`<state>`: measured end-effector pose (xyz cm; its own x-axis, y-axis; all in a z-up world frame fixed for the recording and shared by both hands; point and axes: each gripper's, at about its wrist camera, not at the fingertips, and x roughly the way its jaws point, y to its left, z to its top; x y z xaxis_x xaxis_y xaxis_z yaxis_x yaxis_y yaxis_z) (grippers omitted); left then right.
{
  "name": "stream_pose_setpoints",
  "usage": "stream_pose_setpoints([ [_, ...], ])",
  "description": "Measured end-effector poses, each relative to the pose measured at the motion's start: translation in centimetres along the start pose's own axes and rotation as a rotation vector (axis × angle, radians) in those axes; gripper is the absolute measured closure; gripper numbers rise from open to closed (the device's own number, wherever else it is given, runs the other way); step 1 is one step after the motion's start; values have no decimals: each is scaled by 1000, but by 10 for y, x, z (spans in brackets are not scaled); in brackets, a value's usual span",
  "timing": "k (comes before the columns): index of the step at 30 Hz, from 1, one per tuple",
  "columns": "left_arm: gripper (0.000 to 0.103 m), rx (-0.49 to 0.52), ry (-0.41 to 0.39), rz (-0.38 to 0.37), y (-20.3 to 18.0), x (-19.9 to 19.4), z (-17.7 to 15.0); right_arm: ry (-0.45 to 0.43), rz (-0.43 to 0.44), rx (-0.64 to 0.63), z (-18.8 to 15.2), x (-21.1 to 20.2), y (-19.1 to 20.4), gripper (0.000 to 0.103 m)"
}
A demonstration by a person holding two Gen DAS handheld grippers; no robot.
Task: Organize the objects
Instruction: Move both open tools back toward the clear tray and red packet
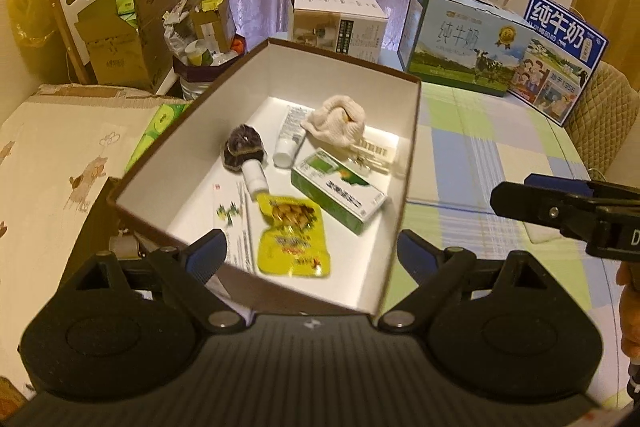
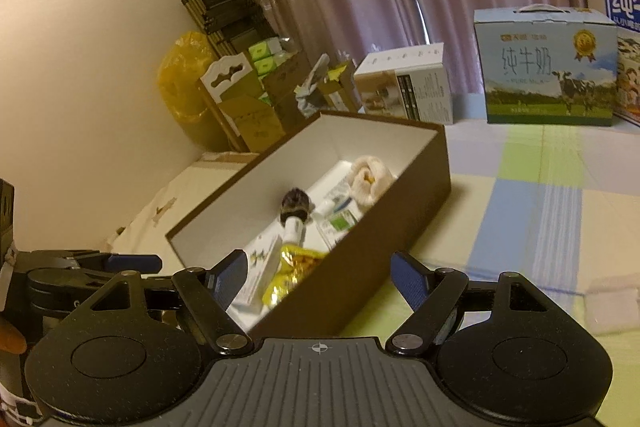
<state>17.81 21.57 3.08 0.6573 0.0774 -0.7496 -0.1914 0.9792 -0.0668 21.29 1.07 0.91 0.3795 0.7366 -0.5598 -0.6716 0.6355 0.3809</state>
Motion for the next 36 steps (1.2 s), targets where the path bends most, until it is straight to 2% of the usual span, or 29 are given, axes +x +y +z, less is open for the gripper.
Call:
stream_pose_setpoints([
  [7,13,-8,9,-1,-29,-17,-26,27,1,-5,-22,-32,-16,27],
  [18,13,15,66,-27,-86,-21,-57,97,-41,19,-54,-74,-58,27],
  [36,13,147,113,-129,-181,-2,-65,127,-185,142,-87,-132,-131,27],
])
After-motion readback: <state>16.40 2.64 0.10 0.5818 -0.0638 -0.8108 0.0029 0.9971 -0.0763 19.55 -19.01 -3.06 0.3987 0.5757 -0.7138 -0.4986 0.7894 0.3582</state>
